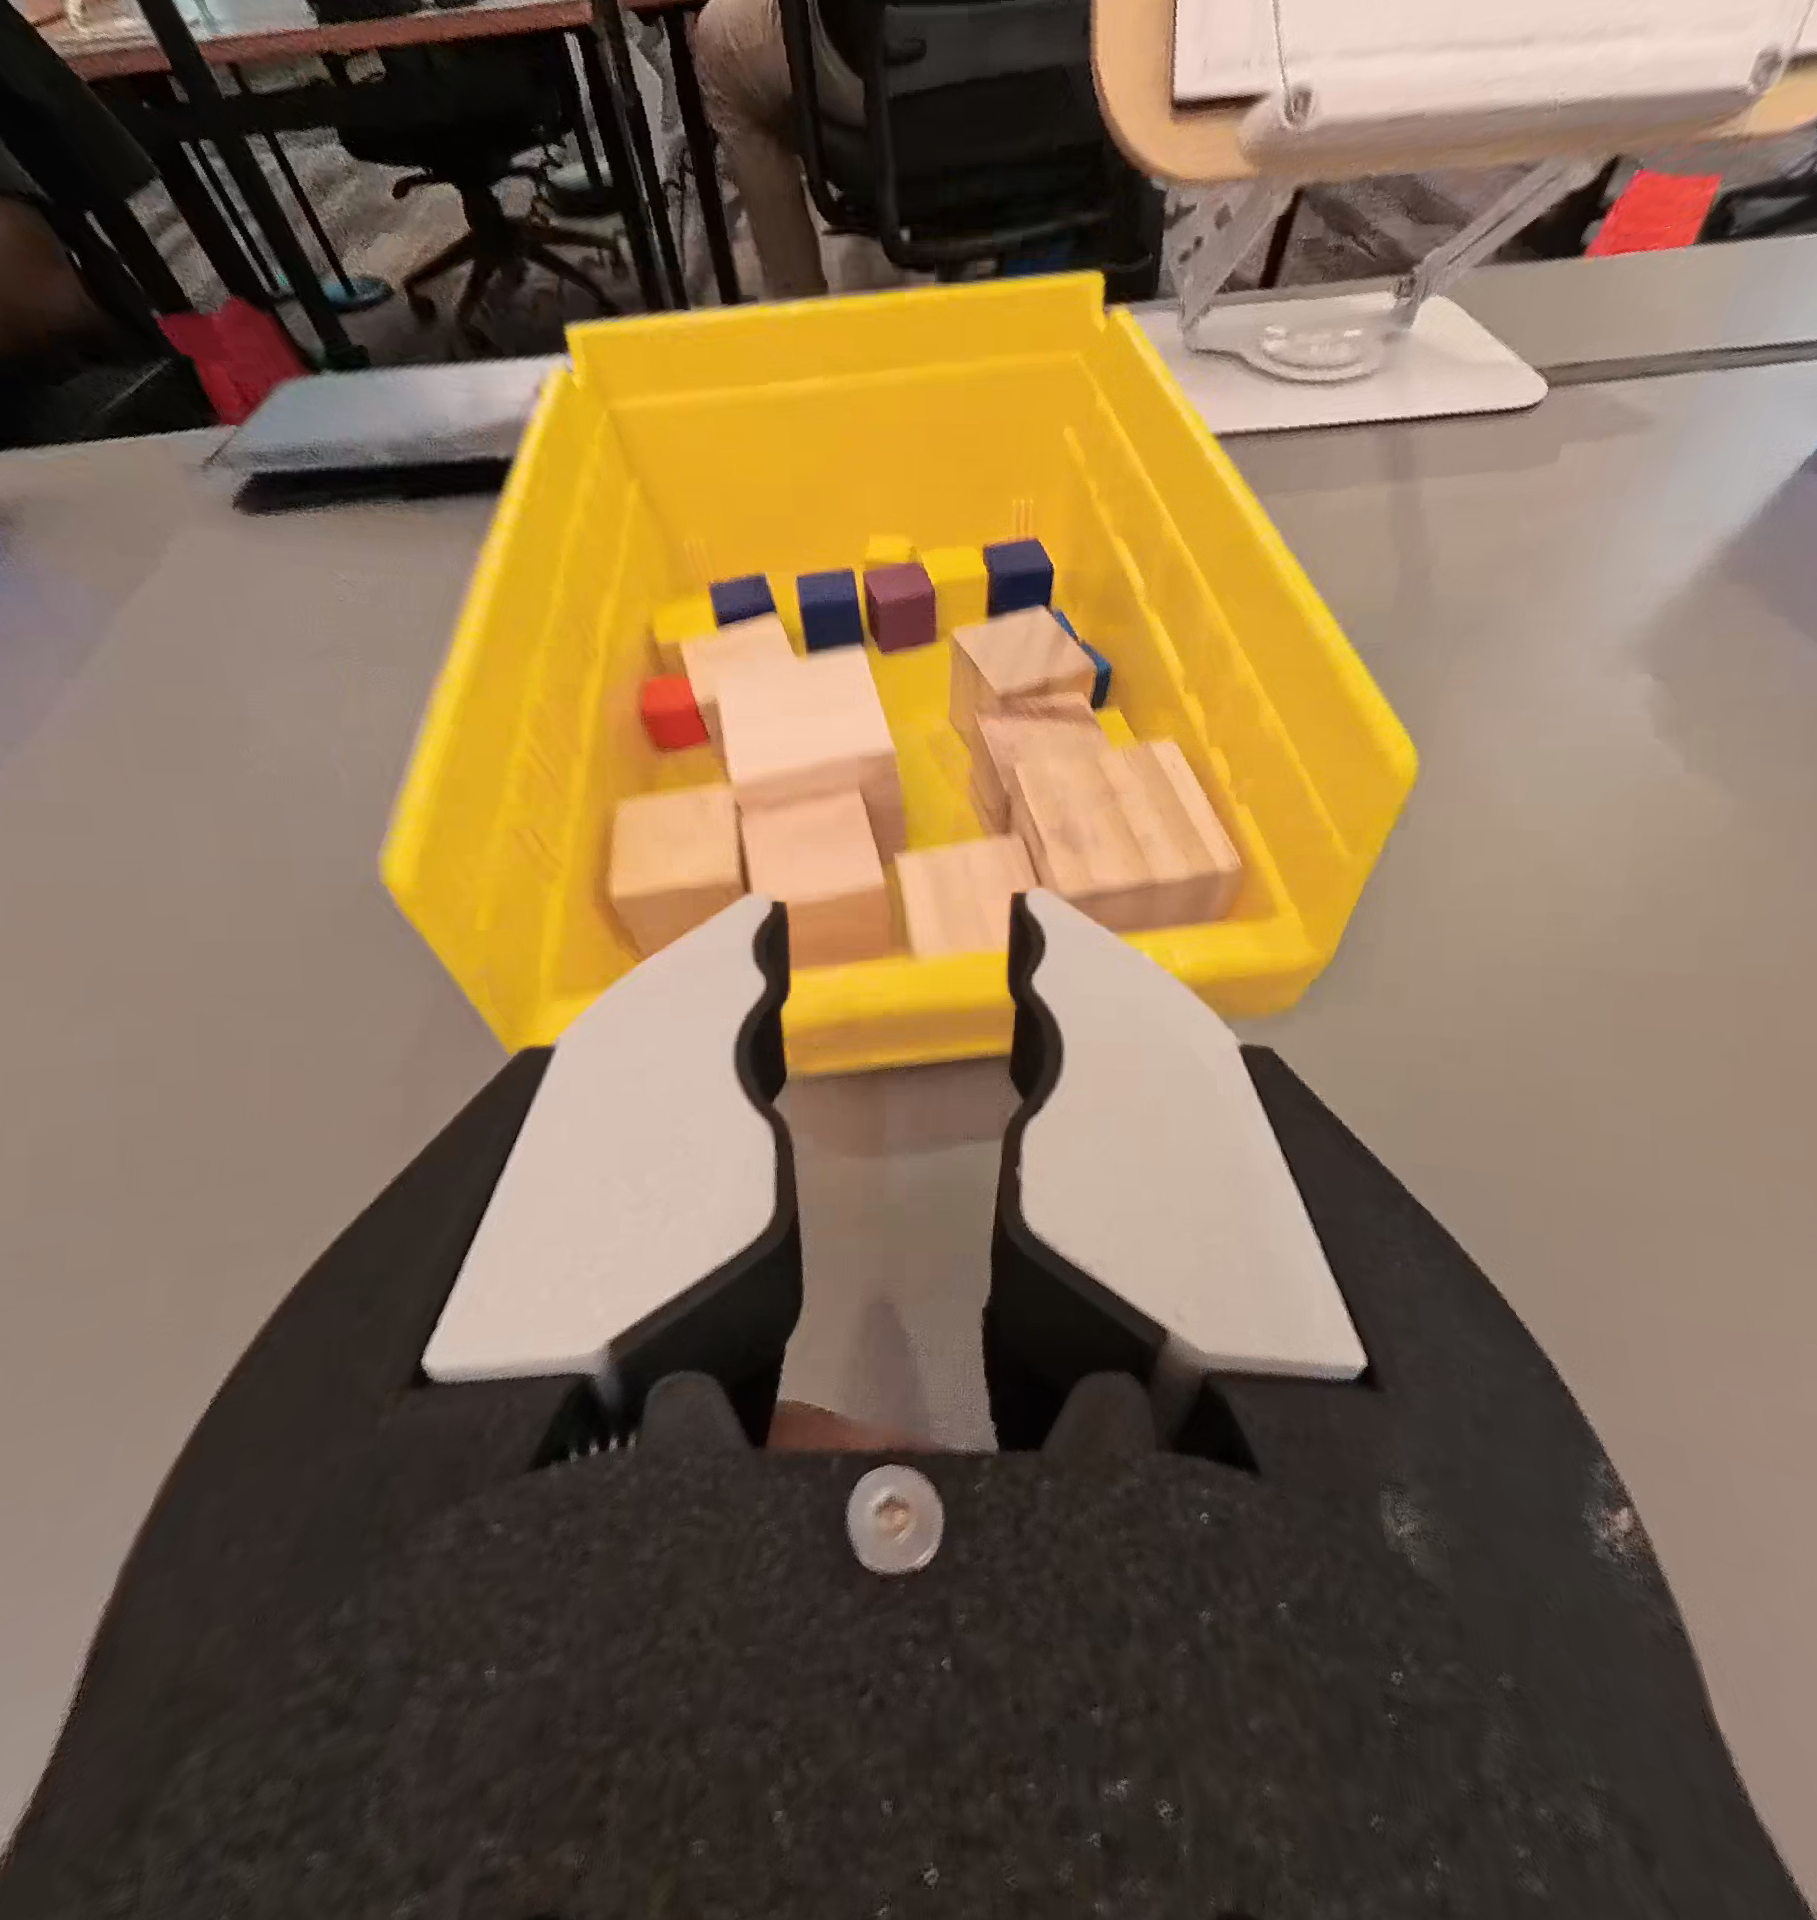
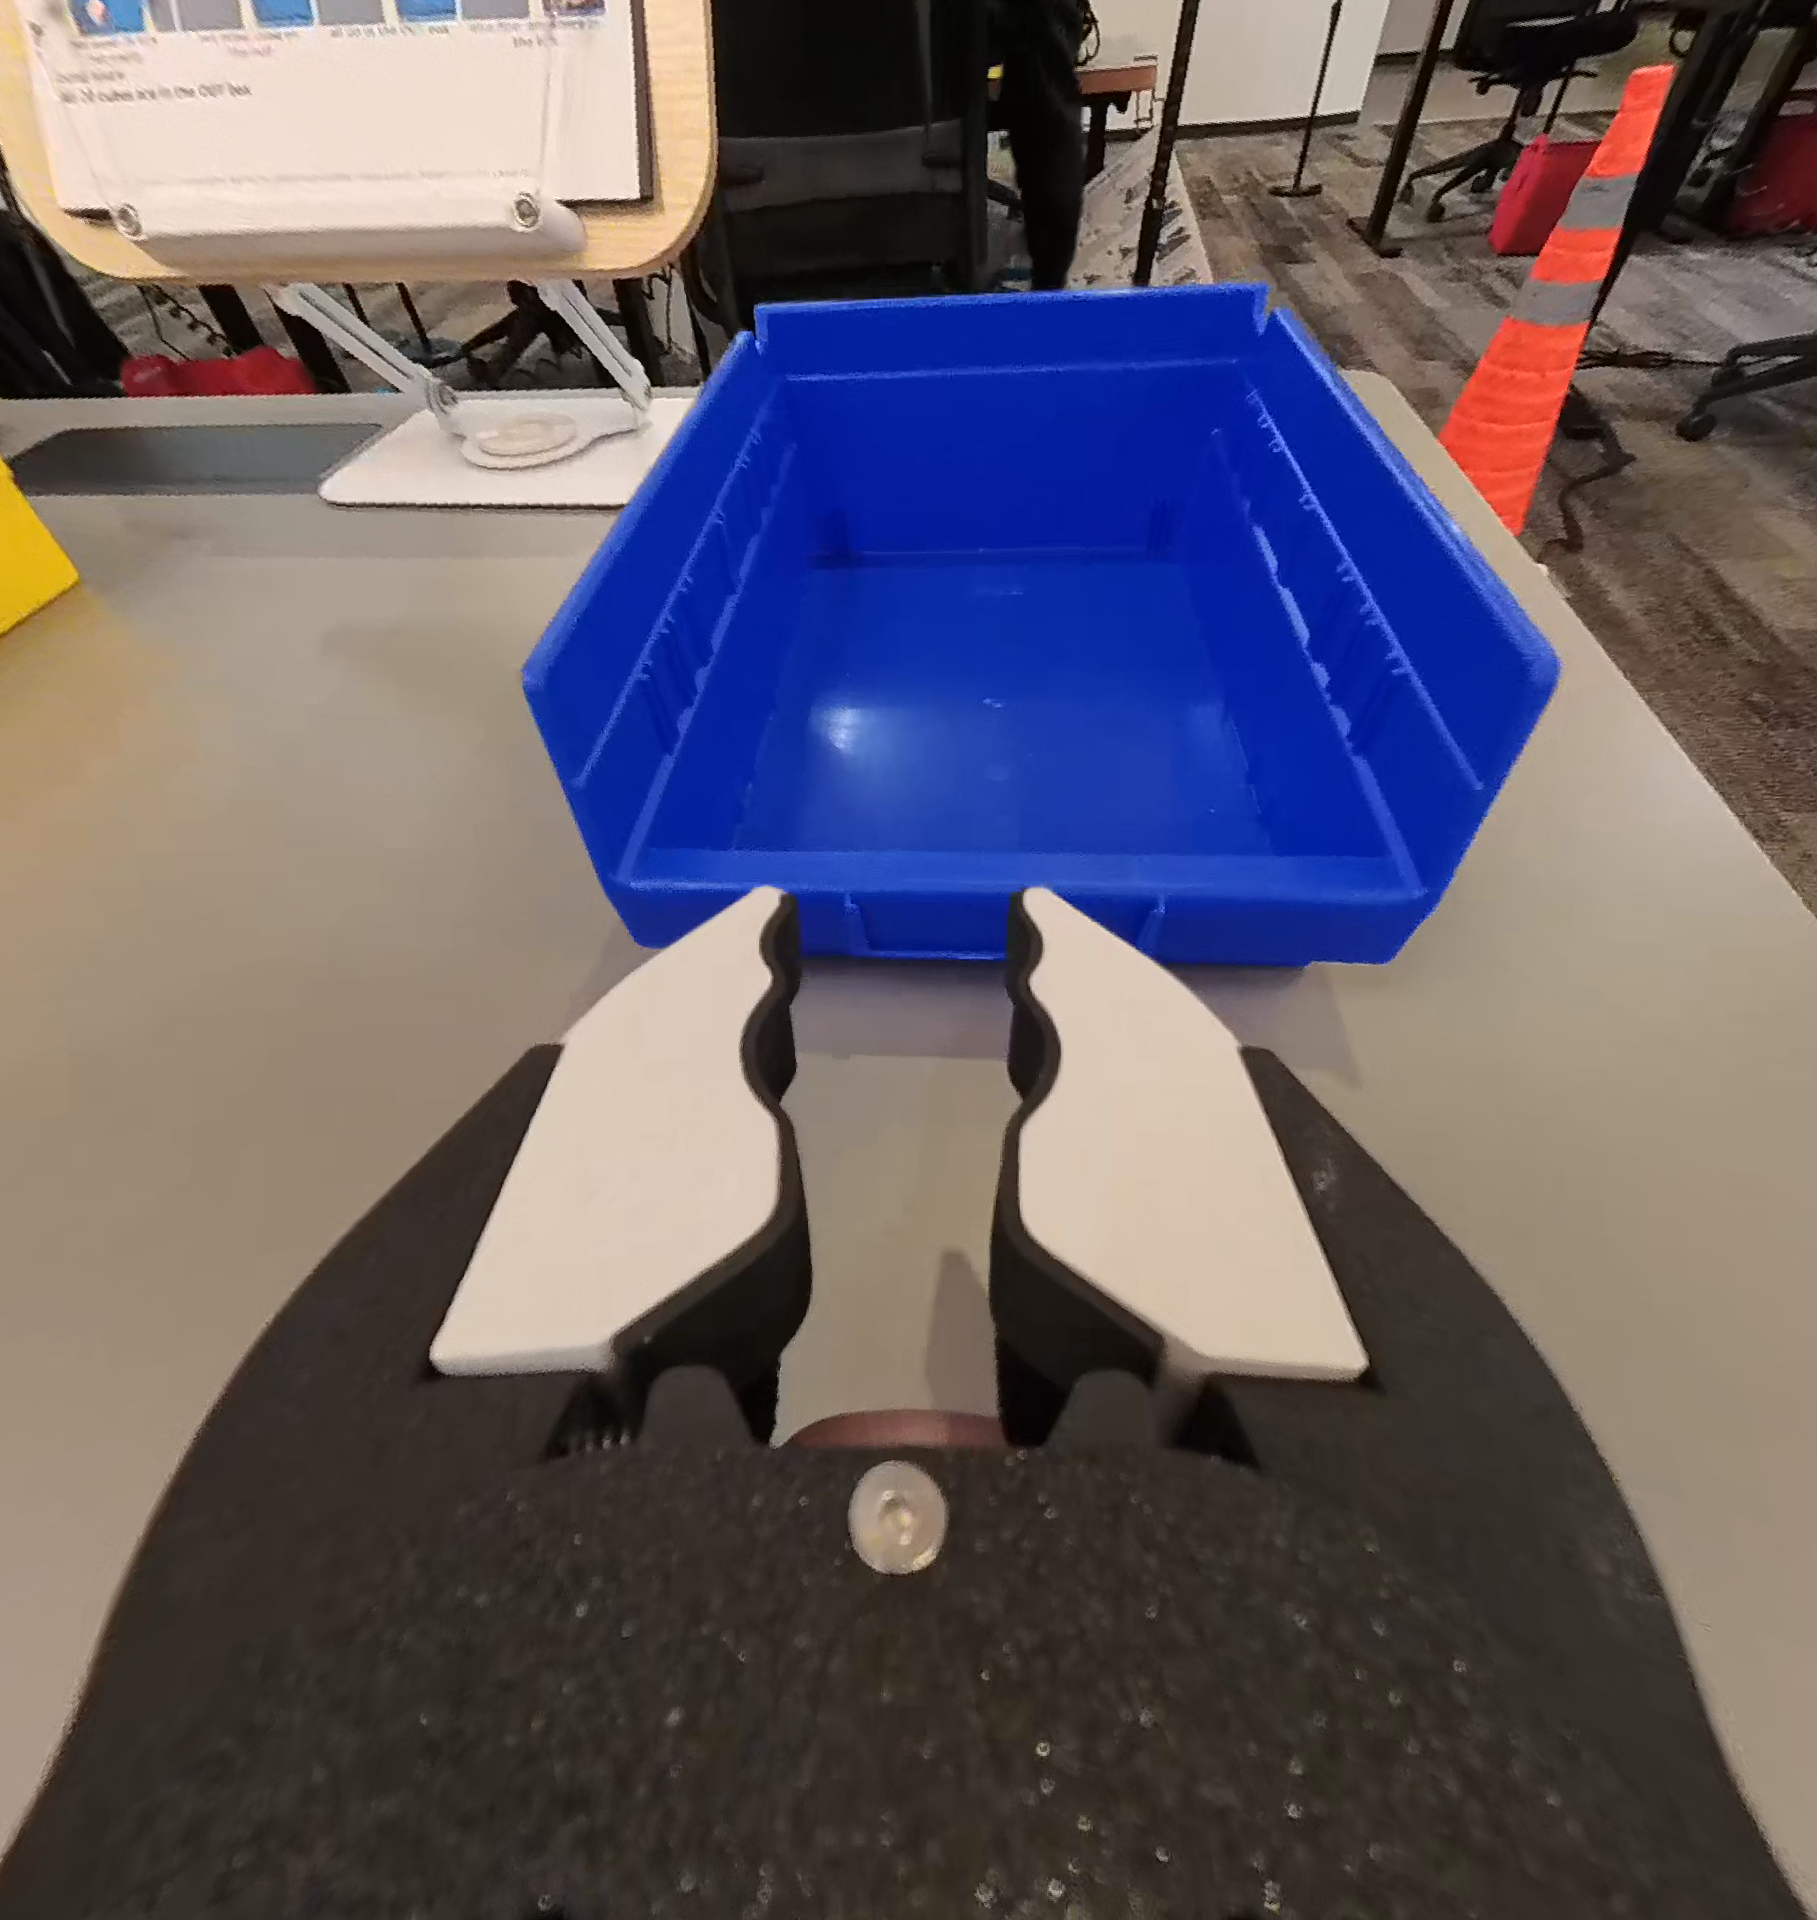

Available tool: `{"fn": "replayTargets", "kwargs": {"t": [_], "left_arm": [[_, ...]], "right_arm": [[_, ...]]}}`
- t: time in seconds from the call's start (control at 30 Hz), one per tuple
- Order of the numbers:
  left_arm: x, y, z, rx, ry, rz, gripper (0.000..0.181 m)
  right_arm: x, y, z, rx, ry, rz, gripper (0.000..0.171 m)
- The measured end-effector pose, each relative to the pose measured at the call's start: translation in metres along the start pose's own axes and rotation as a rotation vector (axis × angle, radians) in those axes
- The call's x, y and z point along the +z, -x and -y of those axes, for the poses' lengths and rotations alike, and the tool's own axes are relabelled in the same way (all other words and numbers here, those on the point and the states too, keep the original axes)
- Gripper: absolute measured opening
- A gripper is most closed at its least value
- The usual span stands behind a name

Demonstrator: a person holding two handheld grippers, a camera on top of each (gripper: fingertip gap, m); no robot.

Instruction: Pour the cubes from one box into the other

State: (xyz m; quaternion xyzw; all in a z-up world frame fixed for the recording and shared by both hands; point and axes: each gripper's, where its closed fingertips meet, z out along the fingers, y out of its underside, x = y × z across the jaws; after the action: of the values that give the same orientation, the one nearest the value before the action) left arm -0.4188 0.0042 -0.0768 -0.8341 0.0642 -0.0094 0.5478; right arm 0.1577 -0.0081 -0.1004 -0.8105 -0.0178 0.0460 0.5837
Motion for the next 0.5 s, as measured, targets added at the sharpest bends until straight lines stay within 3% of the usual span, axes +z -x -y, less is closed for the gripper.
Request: {"fn": "replayTargets", "kwargs": {"t": [0.13, 0.23, 0.37, 0.5], "left_arm": [[0.017, 0.029, 0.041, -0.008, 0.206, -0.092, 0.04], [0.053, 0.052, 0.069, -0.008, 0.355, -0.119, 0.041], [0.106, 0.097, 0.076, 0.032, 0.606, -0.002, 0.044], [0.149, 0.12, 0.064, -0.086, 0.755, 0.012, 0.04]], "right_arm": [[-0.002, 0.008, 0.009, -0.037, -0.042, 0.008, 0.047], [-0.003, 0.015, 0.014, -0.074, -0.067, 0.012, 0.05], [0.001, 0.022, 0.01, -0.107, -0.05, 0.031, 0.051], [0.0, 0.023, 0.007, -0.12, -0.044, 0.029, 0.051]]}}
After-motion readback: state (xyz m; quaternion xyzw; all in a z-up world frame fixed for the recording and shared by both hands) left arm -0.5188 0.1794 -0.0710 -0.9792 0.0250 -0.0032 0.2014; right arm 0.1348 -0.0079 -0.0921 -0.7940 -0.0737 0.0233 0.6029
